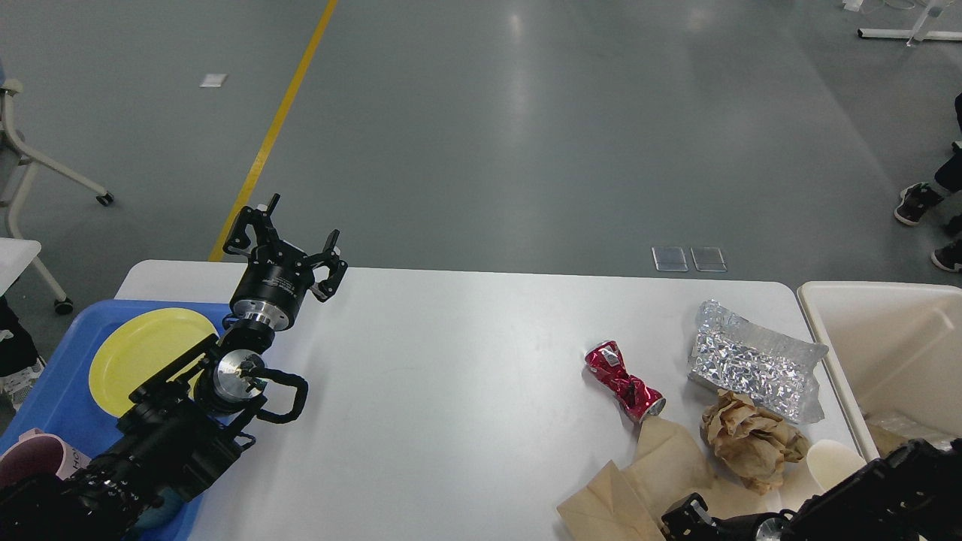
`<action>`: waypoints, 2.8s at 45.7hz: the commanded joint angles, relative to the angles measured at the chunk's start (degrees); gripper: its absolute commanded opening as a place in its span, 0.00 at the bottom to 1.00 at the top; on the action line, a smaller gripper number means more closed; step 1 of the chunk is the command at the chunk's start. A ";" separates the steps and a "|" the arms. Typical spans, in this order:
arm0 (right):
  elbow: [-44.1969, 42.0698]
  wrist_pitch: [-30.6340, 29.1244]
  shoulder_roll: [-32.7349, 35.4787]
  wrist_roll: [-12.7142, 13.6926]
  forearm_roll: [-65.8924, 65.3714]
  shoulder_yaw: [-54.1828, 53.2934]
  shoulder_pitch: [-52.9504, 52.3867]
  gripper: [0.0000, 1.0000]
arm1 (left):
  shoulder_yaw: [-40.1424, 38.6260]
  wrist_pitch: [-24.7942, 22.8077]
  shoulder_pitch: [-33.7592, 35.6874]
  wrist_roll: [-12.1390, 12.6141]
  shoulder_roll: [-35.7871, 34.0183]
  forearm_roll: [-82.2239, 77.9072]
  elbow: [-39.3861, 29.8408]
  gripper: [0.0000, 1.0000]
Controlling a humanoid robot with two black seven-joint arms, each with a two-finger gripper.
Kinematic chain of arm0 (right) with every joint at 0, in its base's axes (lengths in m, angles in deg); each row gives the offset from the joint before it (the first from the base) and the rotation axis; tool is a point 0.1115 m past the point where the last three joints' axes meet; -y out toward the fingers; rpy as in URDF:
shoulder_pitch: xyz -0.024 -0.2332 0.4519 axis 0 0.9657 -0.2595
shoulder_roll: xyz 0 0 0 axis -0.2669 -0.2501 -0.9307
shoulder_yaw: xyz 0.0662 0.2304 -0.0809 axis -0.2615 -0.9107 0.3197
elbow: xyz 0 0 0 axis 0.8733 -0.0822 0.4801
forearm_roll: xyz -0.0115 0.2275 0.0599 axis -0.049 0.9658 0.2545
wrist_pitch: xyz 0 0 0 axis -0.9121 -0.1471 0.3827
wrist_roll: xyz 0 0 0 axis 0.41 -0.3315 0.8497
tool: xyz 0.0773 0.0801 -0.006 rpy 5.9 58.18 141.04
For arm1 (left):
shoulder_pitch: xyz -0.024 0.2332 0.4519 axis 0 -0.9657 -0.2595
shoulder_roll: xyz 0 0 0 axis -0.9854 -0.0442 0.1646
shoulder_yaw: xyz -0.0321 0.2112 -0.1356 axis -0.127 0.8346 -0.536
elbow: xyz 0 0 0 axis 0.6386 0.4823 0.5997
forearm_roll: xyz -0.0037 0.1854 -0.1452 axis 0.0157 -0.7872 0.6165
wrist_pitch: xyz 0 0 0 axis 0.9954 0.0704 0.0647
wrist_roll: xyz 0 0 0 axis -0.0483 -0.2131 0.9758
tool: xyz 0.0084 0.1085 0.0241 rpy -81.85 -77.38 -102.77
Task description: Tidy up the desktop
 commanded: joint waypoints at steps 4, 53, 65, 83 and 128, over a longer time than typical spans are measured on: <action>0.85 2.35 -0.15 0.02 0.22 -0.73 0.69 0.00 | 0.00 0.00 0.00 0.09 0.00 0.02 0.00 0.96; 6.99 -24.43 12.15 0.45 -0.39 8.58 -30.93 0.00 | 0.00 0.00 0.00 0.00 0.00 -0.07 0.00 0.96; 6.99 -37.20 10.40 1.07 -4.60 19.30 -51.86 0.00 | 0.00 0.00 0.00 0.00 -0.09 0.02 0.00 0.96; 3.85 -37.11 10.31 1.16 -13.93 23.35 -54.24 0.00 | 0.00 0.00 0.00 0.09 -0.09 0.02 0.00 0.96; -52.66 -4.43 14.53 3.62 -0.84 14.48 0.76 0.00 | 0.00 0.00 0.00 0.00 0.00 0.02 0.00 0.96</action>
